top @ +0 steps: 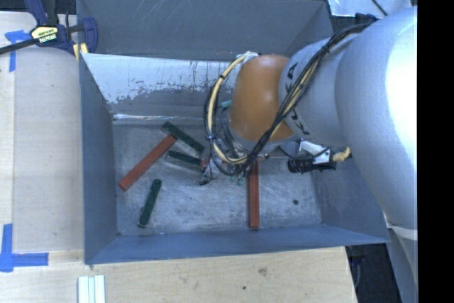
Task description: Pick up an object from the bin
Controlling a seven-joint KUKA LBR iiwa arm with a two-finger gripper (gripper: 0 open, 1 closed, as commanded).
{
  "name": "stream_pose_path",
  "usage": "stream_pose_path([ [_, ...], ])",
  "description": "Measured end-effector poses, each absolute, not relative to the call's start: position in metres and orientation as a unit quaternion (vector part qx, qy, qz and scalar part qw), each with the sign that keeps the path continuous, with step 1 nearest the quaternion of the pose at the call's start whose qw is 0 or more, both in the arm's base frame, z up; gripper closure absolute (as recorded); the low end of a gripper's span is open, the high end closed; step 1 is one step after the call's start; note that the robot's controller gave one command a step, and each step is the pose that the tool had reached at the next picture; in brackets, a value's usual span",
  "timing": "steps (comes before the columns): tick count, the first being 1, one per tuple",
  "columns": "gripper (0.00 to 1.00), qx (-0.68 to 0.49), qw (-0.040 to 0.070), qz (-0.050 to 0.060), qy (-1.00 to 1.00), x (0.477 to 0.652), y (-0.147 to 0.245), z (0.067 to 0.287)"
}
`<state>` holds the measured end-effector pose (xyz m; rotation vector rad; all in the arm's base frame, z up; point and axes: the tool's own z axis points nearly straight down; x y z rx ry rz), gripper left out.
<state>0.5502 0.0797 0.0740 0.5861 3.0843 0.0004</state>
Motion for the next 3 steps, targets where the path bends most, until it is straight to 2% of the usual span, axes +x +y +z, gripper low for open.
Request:
stream_pose_path([
  [1,0.00,0.187,0.000,0.000,0.982,0.5498,0.0797,0.0736],
  [2,1.00,0.187,0.001,0.000,0.982,0.5502,0.0797,0.0740],
  [3,0.00,0.187,0.000,0.000,0.982,0.5498,0.0797,0.0736],
])
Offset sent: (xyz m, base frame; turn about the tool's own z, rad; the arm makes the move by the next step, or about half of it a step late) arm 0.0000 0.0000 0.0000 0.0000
